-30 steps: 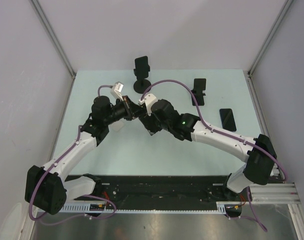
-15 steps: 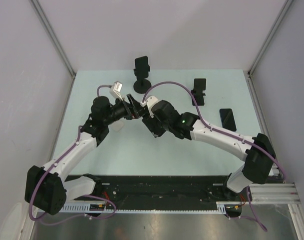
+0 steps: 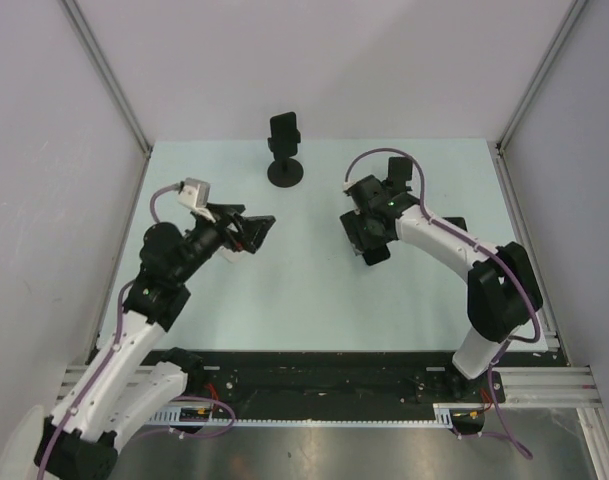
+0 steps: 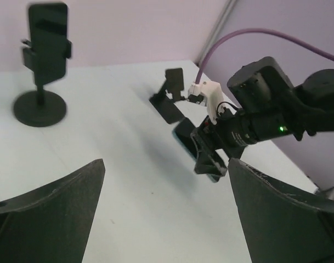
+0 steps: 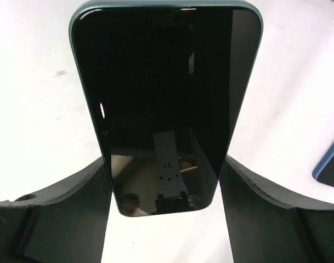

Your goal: Remove the phone from the phone stand

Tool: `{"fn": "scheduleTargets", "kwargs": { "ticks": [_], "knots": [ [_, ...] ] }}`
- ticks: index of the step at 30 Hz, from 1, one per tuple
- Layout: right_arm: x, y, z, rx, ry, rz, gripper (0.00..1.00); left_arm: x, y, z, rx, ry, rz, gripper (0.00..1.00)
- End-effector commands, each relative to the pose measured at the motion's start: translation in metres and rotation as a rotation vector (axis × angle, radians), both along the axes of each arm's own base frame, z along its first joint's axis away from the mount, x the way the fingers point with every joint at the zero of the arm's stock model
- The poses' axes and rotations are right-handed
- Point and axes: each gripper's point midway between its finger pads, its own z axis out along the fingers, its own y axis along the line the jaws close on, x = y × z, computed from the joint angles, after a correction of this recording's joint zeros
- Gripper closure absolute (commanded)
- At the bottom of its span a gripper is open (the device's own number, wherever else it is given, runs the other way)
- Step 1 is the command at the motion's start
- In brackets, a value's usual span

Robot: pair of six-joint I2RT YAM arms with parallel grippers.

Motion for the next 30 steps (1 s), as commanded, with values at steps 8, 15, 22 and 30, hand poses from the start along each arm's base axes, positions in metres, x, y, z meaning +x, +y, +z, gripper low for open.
{"fn": "scheduleTargets", "kwargs": {
  "ticks": [8,15,22,30],
  "knots": [
    [0.052,-0.119,-0.039,-0.047,0.098,-0.356,0.82,-0.016,0.079,-0.034,0.268,-0.143,0.316,0.00],
    [0.069,-0.169,-0.067,-0.066,0.129,-0.452,0.76,-0.012,0.096,-0.045,0.324,-0.130,0.402,0.00],
    [0.074,-0.180,-0.086,-0.078,0.161,-0.405,0.71,-0.010,0.095,-0.046,0.322,-0.120,0.397,0.00],
    [0.065,-0.196,-0.099,-0.118,0.215,-0.428,0.60,-0.008,0.096,-0.048,0.316,-0.109,0.399,0.00]
  ]
}}
